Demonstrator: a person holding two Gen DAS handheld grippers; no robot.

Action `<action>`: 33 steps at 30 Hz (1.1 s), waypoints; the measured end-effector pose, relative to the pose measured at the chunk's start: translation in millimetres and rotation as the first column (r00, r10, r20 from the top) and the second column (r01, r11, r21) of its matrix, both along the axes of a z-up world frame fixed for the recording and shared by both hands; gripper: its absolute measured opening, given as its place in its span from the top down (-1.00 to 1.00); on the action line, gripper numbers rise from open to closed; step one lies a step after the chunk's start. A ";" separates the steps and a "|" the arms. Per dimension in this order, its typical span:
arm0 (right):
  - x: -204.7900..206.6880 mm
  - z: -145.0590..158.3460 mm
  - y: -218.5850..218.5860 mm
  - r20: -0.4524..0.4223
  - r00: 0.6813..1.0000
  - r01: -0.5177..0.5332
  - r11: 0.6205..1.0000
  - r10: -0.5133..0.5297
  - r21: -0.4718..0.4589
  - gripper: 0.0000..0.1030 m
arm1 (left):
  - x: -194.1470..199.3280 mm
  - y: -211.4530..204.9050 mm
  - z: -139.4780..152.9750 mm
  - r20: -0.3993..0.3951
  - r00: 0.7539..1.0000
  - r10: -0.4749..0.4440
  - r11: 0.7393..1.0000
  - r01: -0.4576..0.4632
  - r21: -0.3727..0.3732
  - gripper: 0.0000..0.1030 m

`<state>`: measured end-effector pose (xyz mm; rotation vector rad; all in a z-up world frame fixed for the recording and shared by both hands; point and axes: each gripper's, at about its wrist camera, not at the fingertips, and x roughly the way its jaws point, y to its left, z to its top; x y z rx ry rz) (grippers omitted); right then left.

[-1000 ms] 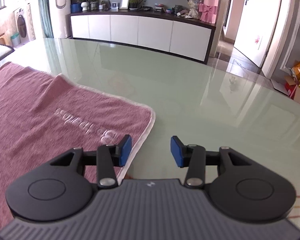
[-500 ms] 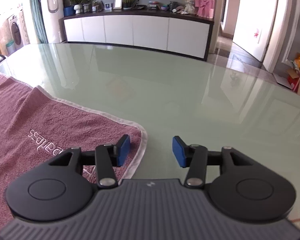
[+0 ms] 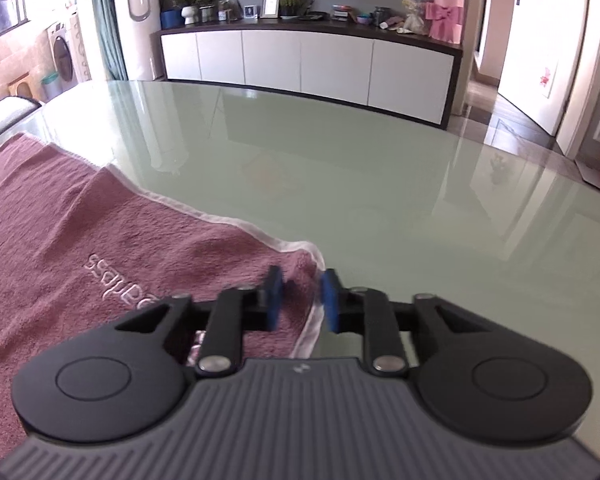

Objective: Fold towel
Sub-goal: 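Close the left tool on the towel edge while the right tool closes on its corner, then lift the gripped towel edge with both tools and carry it over the towel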

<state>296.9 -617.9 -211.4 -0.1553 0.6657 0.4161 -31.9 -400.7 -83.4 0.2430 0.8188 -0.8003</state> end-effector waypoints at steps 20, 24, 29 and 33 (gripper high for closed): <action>-12.3 37.2 29.5 0.069 0.994 0.083 0.995 -0.079 -0.055 0.90 | -81.3 36.4 47.8 -0.001 1.000 0.000 0.998 0.000 -0.070 0.90; -12.0 50.2 39.5 0.083 0.993 0.084 0.995 -0.080 -0.055 0.90 | -103.0 57.5 64.8 0.024 1.000 0.019 0.997 -0.017 -0.077 0.90; -13.2 68.7 59.7 0.107 0.991 0.082 0.995 -0.075 -0.058 0.90 | -101.1 93.5 89.0 0.039 0.997 0.062 0.994 -0.058 -0.090 0.90; -15.2 81.4 77.2 0.129 0.989 0.078 0.995 -0.071 -0.054 0.90 | -45.9 92.3 62.4 0.040 0.994 0.102 0.989 -0.097 -0.113 0.90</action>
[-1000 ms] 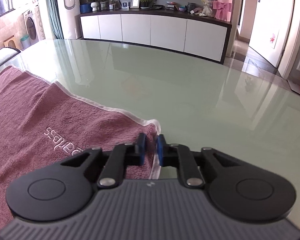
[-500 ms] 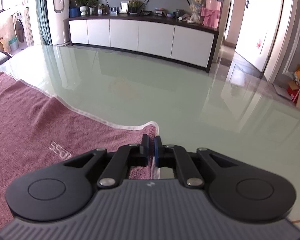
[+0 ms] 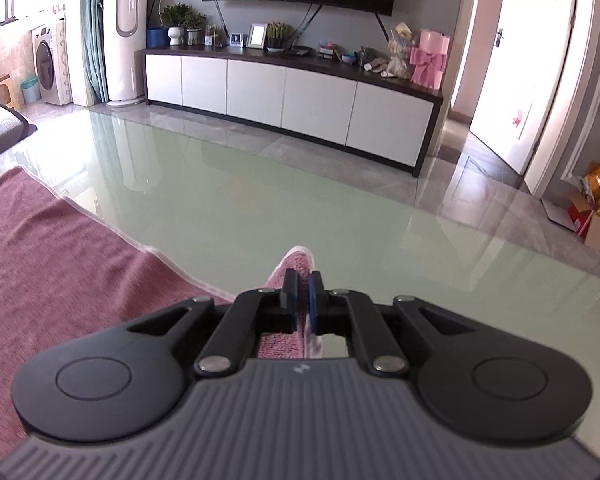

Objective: Fold towel
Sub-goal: 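Lift the gripped towel edge with both tools and carry it over the towel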

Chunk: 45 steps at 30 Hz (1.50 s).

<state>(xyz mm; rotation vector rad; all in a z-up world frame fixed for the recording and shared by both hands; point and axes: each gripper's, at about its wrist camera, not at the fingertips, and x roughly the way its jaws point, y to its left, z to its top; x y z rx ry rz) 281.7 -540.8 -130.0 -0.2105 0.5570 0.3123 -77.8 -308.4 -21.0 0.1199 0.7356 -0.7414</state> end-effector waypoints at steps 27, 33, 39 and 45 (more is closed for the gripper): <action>-3.7 47.2 145.9 0.054 0.992 -0.113 0.993 0.111 0.039 0.90 | 102.1 155.8 6.7 0.026 0.953 0.301 0.951 -0.298 -0.083 0.90; -1.7 51.9 183.1 0.056 0.988 -0.147 0.989 0.145 0.035 0.90 | 101.4 181.8 13.8 0.024 0.934 0.356 0.931 -0.352 -0.091 0.90; -0.8 53.7 220.0 0.057 0.983 -0.177 0.984 0.175 0.031 0.90 | 106.2 209.3 13.3 0.018 0.910 0.414 0.907 -0.410 -0.099 0.90; 0.5 53.3 253.4 0.057 0.978 -0.201 0.979 0.198 0.040 0.90 | 104.2 235.2 17.5 0.020 0.891 0.454 0.886 -0.449 -0.117 0.90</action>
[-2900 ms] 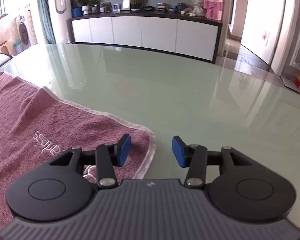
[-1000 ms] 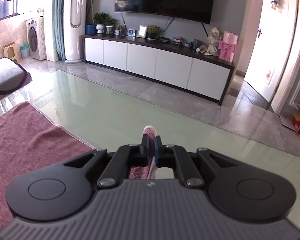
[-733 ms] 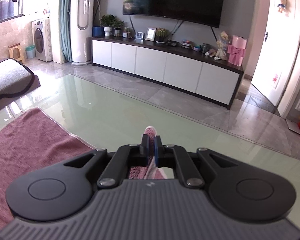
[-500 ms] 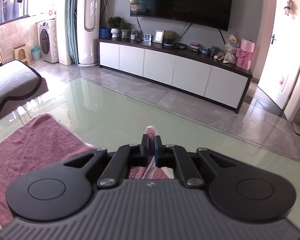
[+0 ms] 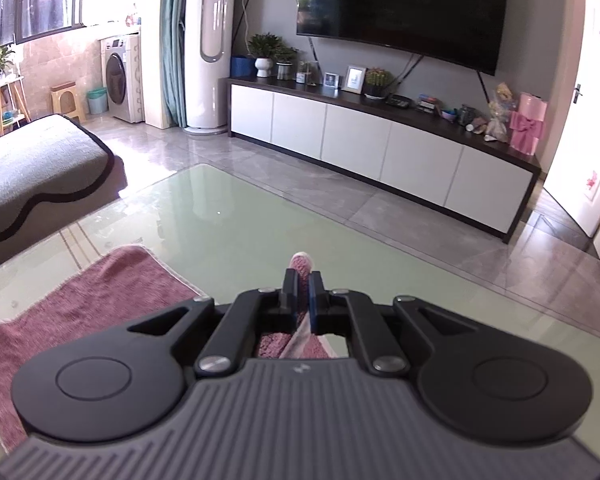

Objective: Fold towel
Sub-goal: 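Lift the gripped towel edge with both tools and carry it over the towel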

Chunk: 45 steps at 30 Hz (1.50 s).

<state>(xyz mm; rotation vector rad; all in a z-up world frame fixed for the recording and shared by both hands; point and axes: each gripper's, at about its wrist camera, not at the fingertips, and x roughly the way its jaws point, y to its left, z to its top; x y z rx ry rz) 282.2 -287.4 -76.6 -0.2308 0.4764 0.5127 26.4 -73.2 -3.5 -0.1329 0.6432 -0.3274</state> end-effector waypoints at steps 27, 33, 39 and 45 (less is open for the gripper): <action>13.3 -16.2 138.7 -0.029 0.991 -0.130 0.991 0.129 -0.014 0.90 | 12.8 107.2 -11.3 -0.023 0.971 0.236 0.972 -0.236 -0.008 0.90; 14.8 -31.5 169.0 -0.050 0.986 -0.163 0.986 0.161 -0.033 0.90 | 13.5 125.6 -22.2 -0.057 0.958 0.282 0.959 -0.283 -0.010 0.90; 19.5 -37.8 186.2 -0.061 0.983 -0.175 0.984 0.174 -0.025 0.90 | 9.6 139.1 -25.8 -0.069 0.944 0.324 0.945 -0.326 -0.021 0.90; 23.7 -46.3 202.1 -0.074 0.980 -0.189 0.981 0.186 -0.042 0.90 | 6.3 150.6 -32.2 -0.090 0.931 0.354 0.934 -0.356 -0.015 0.89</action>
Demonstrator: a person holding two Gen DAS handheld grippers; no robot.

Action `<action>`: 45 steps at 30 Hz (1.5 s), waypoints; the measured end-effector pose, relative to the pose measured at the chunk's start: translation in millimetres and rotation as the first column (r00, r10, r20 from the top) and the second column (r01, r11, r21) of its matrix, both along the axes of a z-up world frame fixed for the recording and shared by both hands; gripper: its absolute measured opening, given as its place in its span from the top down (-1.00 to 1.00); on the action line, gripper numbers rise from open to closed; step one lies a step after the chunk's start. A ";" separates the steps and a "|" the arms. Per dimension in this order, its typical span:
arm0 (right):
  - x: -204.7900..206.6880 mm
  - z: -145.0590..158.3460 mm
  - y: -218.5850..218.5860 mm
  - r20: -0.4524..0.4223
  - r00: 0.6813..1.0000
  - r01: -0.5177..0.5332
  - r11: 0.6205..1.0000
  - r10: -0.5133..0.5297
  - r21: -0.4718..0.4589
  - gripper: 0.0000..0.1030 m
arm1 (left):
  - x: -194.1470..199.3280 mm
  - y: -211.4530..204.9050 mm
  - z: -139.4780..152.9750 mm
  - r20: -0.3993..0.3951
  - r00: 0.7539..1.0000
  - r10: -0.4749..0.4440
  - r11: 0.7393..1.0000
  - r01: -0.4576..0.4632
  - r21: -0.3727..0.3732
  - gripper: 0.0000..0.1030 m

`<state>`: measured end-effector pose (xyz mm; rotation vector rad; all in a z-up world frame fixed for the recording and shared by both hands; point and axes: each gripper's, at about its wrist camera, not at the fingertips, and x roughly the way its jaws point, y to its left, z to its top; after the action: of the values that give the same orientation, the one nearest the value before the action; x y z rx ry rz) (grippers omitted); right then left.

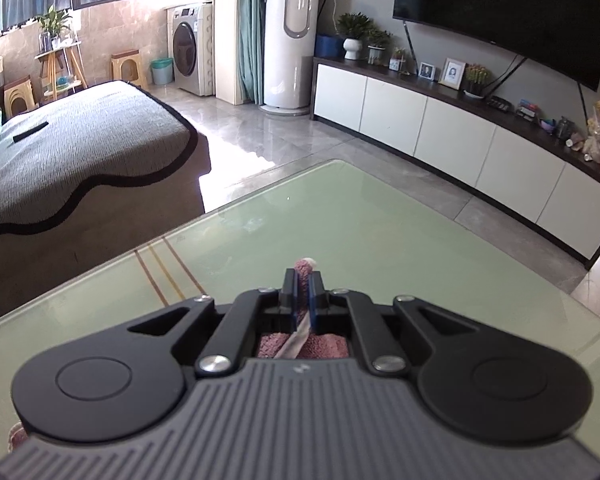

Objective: Fold towel
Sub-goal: 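Lift the gripped towel edge with both tools and carry it over the towel, then lower the towel edge onto the opposite edge and open both tools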

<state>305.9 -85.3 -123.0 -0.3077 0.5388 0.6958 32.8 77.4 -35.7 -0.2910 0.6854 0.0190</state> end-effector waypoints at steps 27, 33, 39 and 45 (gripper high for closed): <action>17.3 -64.8 49.1 -0.029 0.997 0.063 0.992 -0.067 -0.110 0.87 | -5.3 12.9 -16.1 -0.111 0.990 0.082 0.997 -0.081 0.016 0.88; 21.4 -66.3 49.4 -0.045 0.996 0.066 0.993 -0.071 -0.095 0.78 | -6.8 12.0 -14.8 -0.126 0.988 0.088 0.996 -0.086 0.018 0.83; 28.3 -55.8 51.0 -0.048 0.996 0.072 0.995 -0.075 -0.070 0.68 | -7.9 14.8 -14.7 -0.134 0.986 0.095 0.995 -0.092 0.030 0.78; 28.6 -34.8 36.7 -0.036 0.995 0.092 0.995 -0.092 0.024 0.55 | -12.2 19.4 -10.4 -0.130 0.985 0.114 0.993 -0.108 0.048 0.76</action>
<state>334.5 -48.6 -157.8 -0.2456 0.5729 0.6192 20.6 96.8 -46.1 -0.2899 0.7996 0.1598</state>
